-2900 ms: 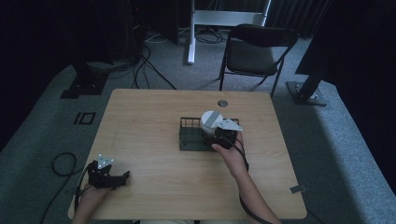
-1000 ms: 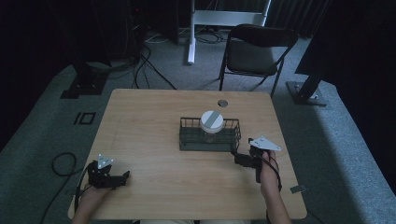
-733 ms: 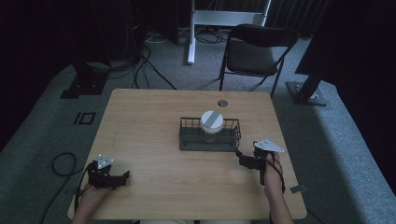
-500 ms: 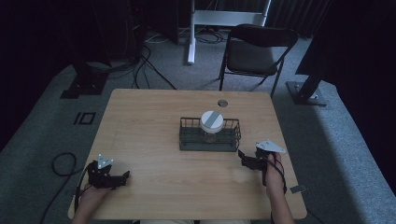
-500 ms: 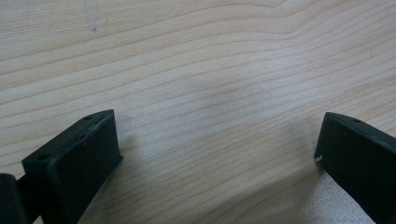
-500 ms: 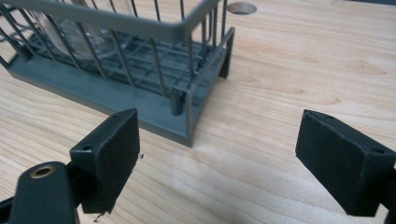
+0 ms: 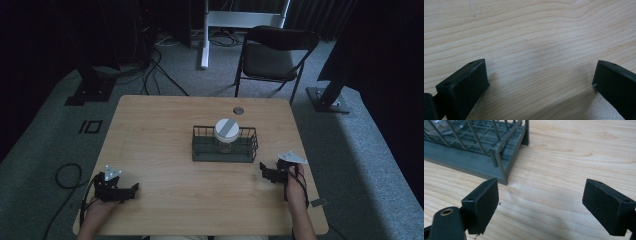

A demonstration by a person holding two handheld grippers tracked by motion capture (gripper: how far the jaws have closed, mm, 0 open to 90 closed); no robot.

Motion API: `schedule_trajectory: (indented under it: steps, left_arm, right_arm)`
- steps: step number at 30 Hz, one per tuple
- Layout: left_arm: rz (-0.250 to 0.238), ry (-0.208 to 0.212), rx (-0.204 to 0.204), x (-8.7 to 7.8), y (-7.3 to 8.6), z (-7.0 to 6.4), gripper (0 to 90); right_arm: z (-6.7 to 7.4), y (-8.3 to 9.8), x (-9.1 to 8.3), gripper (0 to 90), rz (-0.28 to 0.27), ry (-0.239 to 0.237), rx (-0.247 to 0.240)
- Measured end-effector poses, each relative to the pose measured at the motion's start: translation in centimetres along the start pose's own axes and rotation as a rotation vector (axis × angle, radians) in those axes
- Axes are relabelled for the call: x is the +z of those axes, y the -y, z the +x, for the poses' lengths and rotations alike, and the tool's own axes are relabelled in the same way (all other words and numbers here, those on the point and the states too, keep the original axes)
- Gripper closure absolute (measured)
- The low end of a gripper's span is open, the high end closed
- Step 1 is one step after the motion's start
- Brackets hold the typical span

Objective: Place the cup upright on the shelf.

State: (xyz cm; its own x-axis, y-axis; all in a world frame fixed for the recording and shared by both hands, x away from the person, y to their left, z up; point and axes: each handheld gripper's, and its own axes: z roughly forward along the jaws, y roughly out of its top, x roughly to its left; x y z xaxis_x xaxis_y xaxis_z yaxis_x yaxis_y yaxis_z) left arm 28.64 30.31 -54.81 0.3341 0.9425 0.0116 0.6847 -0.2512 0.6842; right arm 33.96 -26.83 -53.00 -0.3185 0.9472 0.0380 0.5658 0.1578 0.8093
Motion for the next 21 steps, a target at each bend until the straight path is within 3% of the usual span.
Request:
schedule_trajectory:
  steps: [5,6,21]
  left_arm:
    - [0.000,0.000,0.001,0.0,0.0,0.0,0.1]
    - [0.000,0.000,0.001,0.0,0.0,0.0,0.1]
    - [0.001,0.000,0.001,0.0,0.0,0.0,0.1]
  right_arm:
    - [-0.3,0.2,0.1,13.3,0.012,0.021,0.008]
    - [-0.5,0.5,0.2,13.3,0.024,0.047,0.028]
    - [-1.4,1.4,0.6,13.2,0.068,0.105,0.068]
